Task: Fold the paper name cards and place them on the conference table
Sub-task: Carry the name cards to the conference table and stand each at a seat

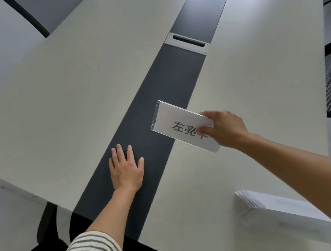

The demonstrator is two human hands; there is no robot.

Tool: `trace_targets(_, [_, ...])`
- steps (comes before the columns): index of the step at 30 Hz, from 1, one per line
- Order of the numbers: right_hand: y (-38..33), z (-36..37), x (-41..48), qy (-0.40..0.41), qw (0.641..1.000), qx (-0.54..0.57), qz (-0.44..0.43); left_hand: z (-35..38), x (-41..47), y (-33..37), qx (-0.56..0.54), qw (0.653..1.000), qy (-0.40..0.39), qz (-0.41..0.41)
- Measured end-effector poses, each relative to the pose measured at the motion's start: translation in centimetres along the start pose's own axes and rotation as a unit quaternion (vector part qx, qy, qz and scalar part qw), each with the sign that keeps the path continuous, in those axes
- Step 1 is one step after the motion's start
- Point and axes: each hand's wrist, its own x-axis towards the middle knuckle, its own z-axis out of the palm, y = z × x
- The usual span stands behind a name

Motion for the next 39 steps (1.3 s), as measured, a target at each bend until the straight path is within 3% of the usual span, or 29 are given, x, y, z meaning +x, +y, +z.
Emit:
trace_targets(5, [-2.5, 3.2, 6.1, 0.008, 1.000, -0.013, 0.016, 2.6, -0.1, -1.6, 0.044, 0.997, 0.046, 0.037])
trace_targets(16, [-7.4, 5.2, 13.2, 0.026, 0.999, -0.024, -0.006, 2.8, 0.1, -1.8, 0.040, 0.998, 0.040, 0.032])
trace_targets(33, [-6.6, 5.4, 13.2, -0.003, 0.998, -0.061, -0.027, 2.7, 0.1, -1.9, 0.047, 0.997, 0.042, 0.033])
trace_targets(39, [-3.4, 2.2, 8.8, 0.058, 0.998, -0.031, 0.000, 2.4, 0.0, -1.7, 0.051, 0.998, 0.020, 0.023])
